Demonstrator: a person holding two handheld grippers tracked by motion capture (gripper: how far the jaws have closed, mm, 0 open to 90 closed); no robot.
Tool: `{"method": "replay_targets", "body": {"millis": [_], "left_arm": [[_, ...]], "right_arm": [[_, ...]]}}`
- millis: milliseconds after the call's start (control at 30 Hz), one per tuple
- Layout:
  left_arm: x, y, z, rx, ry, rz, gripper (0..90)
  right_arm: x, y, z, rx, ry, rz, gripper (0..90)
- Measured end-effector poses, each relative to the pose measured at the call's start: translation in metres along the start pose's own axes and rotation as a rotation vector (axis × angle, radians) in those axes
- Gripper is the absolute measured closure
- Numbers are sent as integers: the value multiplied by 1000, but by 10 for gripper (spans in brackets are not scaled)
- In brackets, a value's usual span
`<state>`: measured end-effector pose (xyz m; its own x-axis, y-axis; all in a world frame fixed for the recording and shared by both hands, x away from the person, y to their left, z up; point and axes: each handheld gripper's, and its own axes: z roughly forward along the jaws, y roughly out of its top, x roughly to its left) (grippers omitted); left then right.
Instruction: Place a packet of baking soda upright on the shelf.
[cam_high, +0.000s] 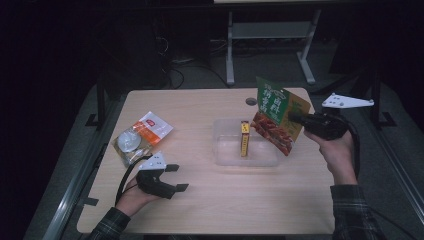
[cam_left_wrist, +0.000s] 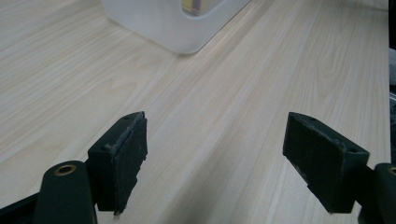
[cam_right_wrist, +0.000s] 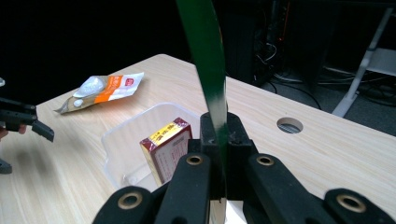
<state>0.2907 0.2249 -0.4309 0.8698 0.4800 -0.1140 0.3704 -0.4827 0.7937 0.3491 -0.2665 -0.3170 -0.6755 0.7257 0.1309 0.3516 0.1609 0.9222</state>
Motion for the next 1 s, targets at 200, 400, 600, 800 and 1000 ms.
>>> {"method": "replay_targets", "body": {"millis": [200, 400, 600, 800, 1000], "left_arm": [[0, -4, -3, 12, 8, -12, 215], [-1, -7, -6, 18, 6, -15, 215], [-1, -8, -6, 21, 5, -10, 215], [-1, -7, -4, 27, -1, -6, 215], [-2, -6, -1, 31, -13, 3, 215]], "right_arm": [[-1, 1, 13, 1, 13, -12, 895], [-4, -5, 23, 23, 22, -15, 895], [-7, -11, 28, 25, 32, -14, 894], [-9, -16, 29, 19, 36, -11, 894], [-5, -19, 33, 29, 42, -23, 892]]}}
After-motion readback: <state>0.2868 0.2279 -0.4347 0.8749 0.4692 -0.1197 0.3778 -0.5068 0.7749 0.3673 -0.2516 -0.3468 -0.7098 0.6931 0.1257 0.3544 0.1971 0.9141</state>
